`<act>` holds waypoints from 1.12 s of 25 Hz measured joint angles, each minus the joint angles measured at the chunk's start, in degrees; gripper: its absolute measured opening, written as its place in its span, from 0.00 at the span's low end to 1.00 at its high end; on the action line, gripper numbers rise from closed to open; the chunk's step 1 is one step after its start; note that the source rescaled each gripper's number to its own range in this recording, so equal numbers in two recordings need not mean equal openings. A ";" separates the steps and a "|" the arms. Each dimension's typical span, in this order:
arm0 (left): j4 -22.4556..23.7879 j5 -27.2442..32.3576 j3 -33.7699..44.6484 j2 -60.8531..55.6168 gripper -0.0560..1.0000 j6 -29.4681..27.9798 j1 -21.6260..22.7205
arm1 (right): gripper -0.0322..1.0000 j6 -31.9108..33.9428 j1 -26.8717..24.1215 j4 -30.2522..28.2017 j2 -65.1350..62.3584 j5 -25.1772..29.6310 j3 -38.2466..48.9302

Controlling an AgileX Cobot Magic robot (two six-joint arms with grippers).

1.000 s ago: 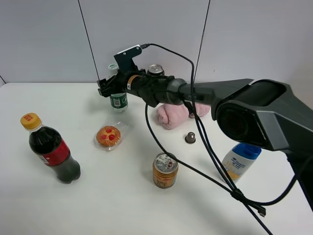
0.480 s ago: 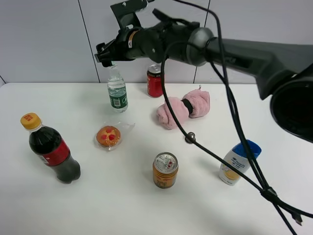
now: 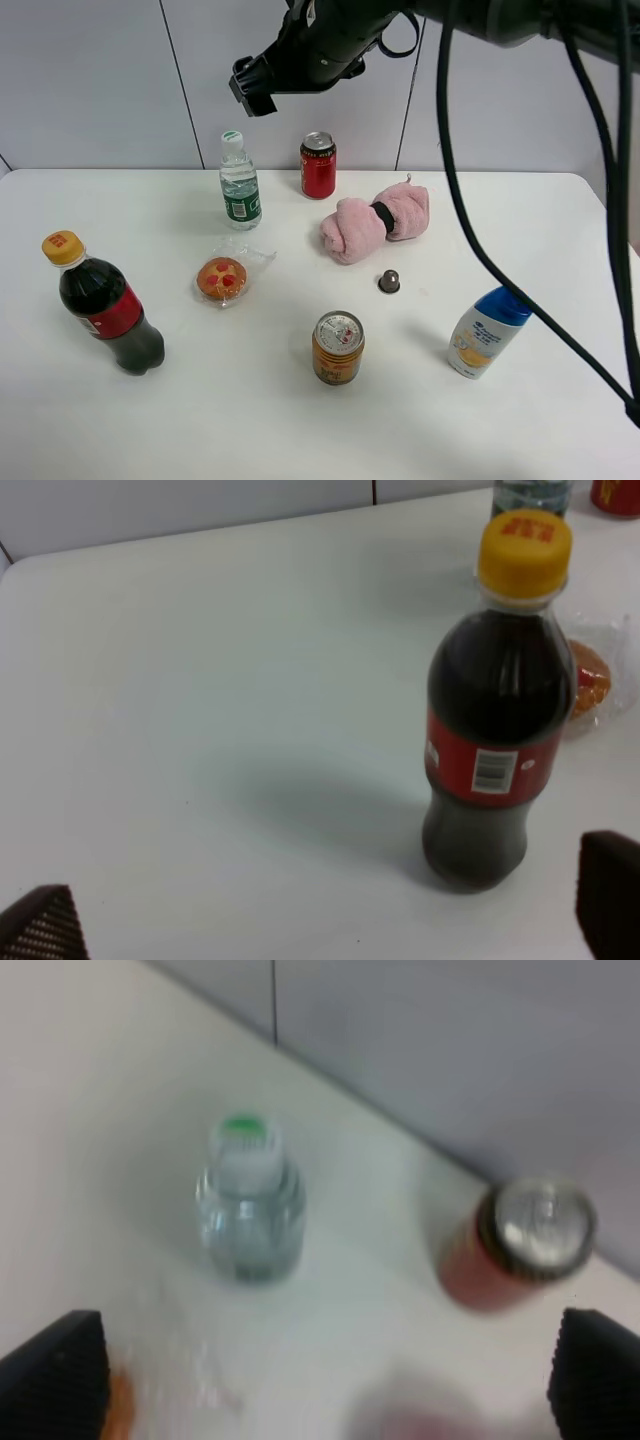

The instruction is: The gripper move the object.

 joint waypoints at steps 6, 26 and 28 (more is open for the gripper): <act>0.00 0.00 0.00 0.00 1.00 0.00 0.00 | 0.90 -7.70 0.12 7.09 -3.24 11.30 -0.07; 0.00 0.00 0.00 0.00 1.00 0.00 0.00 | 0.90 -9.44 -24.65 7.65 -8.61 23.19 -0.07; 0.00 0.00 0.00 0.00 1.00 0.00 0.00 | 0.90 -9.33 -28.63 7.09 -9.31 23.19 -0.07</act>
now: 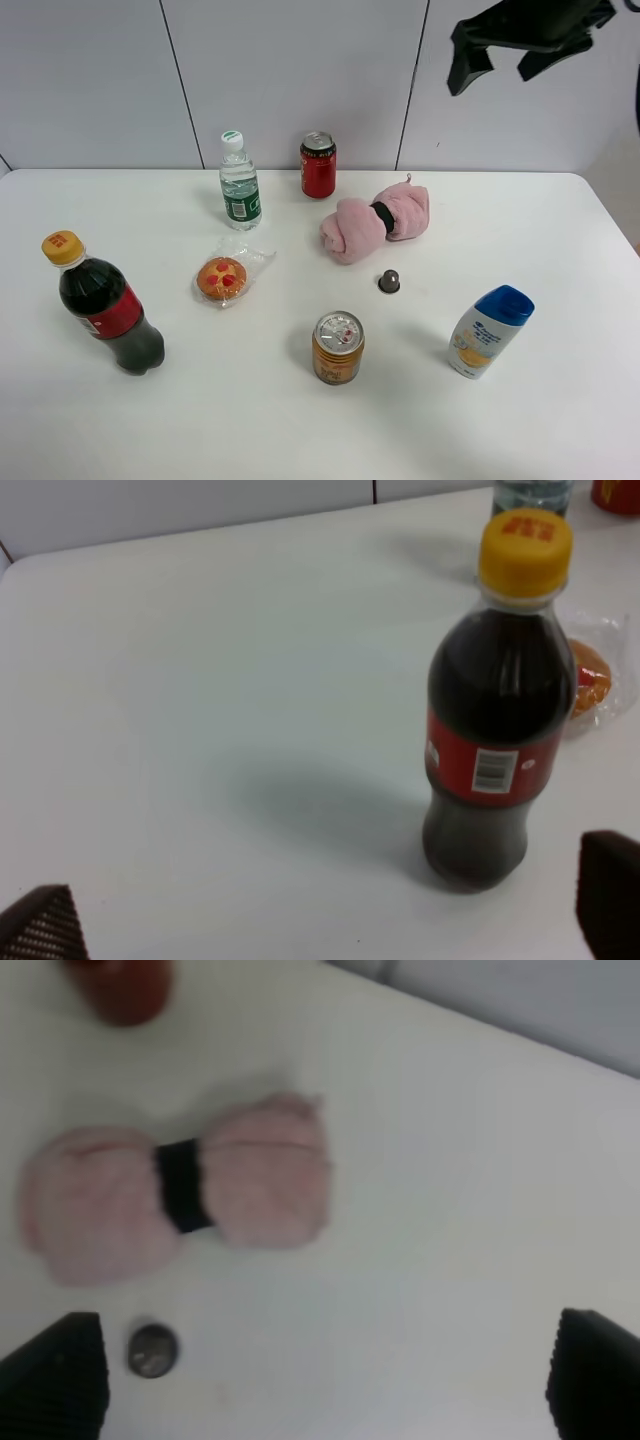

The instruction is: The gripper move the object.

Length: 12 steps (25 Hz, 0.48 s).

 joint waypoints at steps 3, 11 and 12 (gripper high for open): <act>0.00 0.00 0.00 0.00 1.00 0.00 0.00 | 0.90 0.20 -5.53 -0.31 -1.28 0.00 0.00; 0.00 0.00 0.00 0.00 1.00 0.00 0.00 | 0.90 0.59 -14.85 -0.49 -5.88 0.11 0.00; 0.00 0.00 0.00 0.00 1.00 0.00 0.00 | 0.90 0.73 -15.26 -0.50 -6.27 0.11 0.00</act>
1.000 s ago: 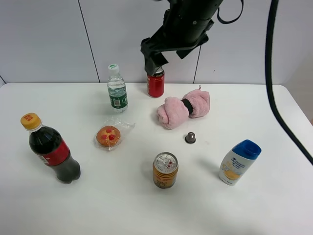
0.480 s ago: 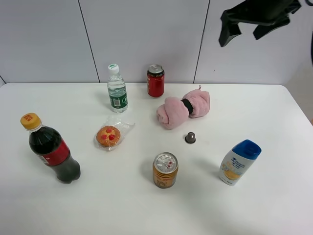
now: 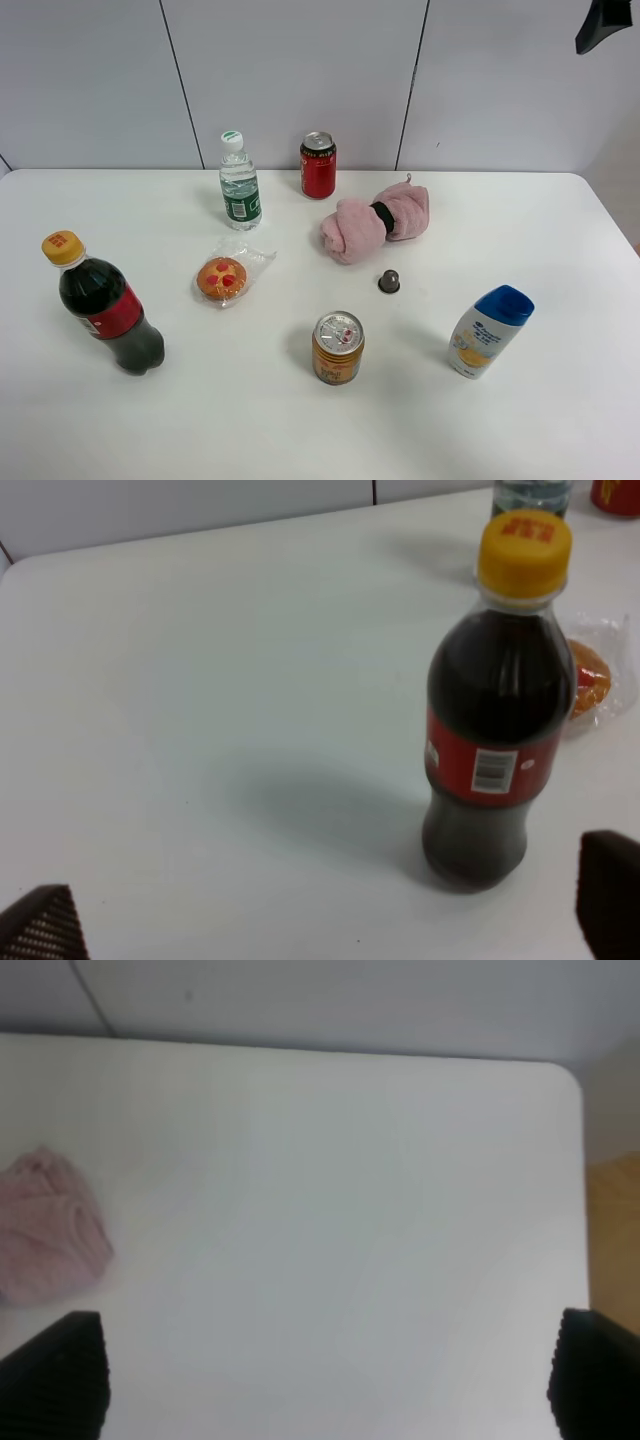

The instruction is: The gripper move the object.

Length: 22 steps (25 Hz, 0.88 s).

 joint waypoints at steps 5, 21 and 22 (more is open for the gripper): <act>0.00 0.00 0.00 0.00 1.00 0.00 0.00 | 0.90 0.35 -2.55 0.50 -2.55 -0.06 2.98; 0.00 0.00 0.00 0.00 1.00 0.00 0.00 | 0.90 3.48 -5.33 -3.70 -32.39 0.01 34.56; 0.00 0.00 0.00 0.00 1.00 0.00 0.00 | 0.90 3.90 -5.33 -4.98 -34.99 0.01 36.13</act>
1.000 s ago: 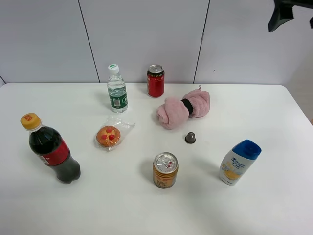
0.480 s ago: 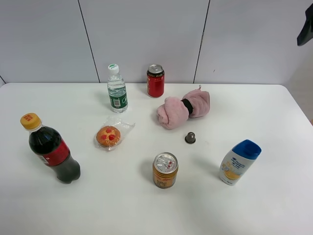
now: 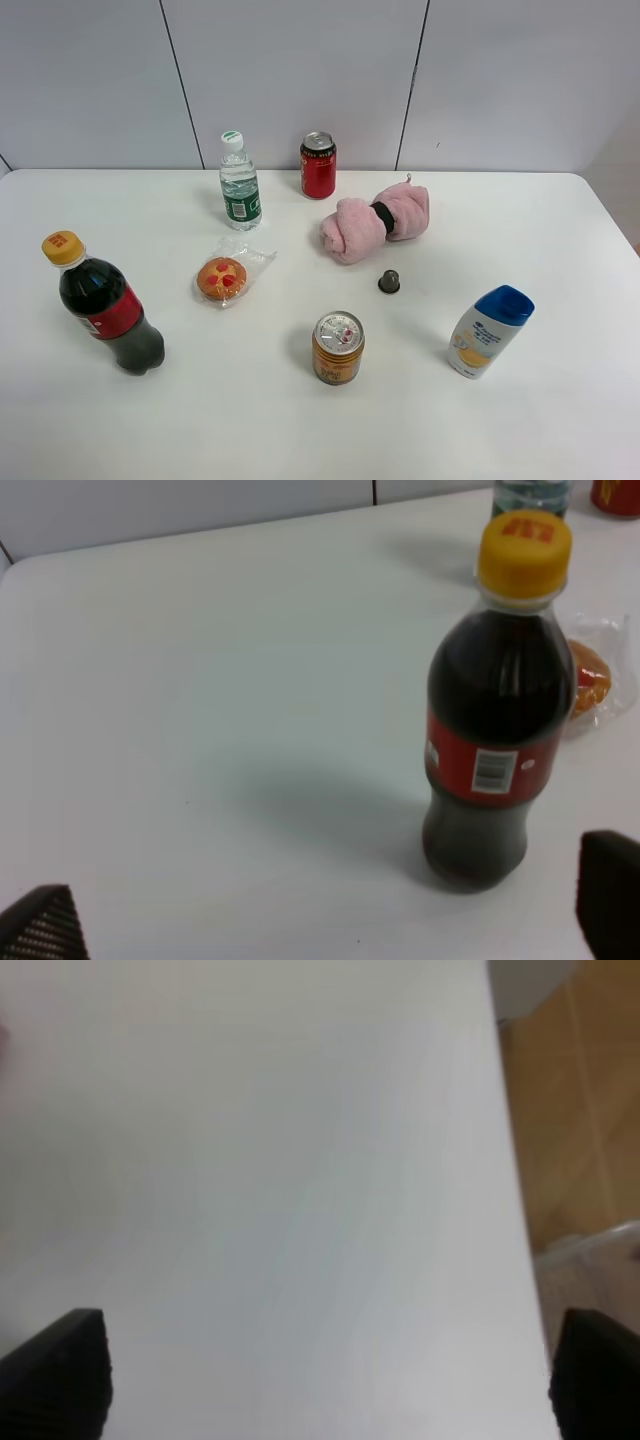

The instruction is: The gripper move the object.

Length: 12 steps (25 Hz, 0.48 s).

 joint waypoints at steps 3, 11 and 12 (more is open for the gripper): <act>0.00 0.00 0.00 0.00 1.00 0.00 0.00 | 0.90 0.47 -0.10 -1.93 -9.61 0.00 5.47; 0.00 0.00 0.00 0.00 1.00 0.00 0.00 | 0.90 0.29 -0.10 -1.98 -34.81 -10.69 18.08; 0.00 0.00 0.00 0.00 1.00 0.00 0.00 | 0.90 0.25 -0.10 -1.92 -37.72 -12.46 19.85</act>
